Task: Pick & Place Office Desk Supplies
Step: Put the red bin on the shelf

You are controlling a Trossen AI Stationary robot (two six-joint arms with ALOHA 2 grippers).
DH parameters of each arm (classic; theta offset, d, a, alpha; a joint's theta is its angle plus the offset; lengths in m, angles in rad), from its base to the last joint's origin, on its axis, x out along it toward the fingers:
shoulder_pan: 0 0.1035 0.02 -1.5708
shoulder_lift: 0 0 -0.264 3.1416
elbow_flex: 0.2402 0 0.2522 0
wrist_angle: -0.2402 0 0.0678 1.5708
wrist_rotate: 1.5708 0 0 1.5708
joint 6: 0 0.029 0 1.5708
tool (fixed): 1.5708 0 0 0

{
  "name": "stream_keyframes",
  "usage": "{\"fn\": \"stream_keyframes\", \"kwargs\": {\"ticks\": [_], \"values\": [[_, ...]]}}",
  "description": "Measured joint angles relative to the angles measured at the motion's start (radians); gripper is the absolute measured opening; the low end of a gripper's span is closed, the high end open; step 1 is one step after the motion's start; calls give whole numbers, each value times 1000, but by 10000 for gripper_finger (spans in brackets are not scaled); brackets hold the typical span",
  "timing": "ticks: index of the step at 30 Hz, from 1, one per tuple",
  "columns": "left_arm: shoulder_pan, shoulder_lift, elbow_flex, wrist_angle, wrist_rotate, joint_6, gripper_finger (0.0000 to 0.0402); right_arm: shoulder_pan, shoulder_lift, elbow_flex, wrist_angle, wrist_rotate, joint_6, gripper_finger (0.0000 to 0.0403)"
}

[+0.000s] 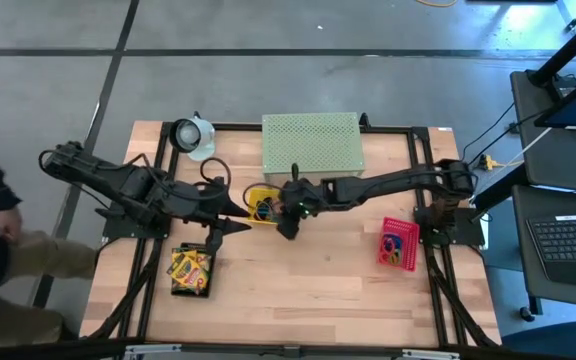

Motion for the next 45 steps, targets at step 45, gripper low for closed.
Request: {"fn": "stream_keyframes", "kwargs": {"ticks": [45], "values": [[-240, -260, -230, 178, -259, 88, 148, 777, -565, -493, -712, -93, 788, 132]]}}
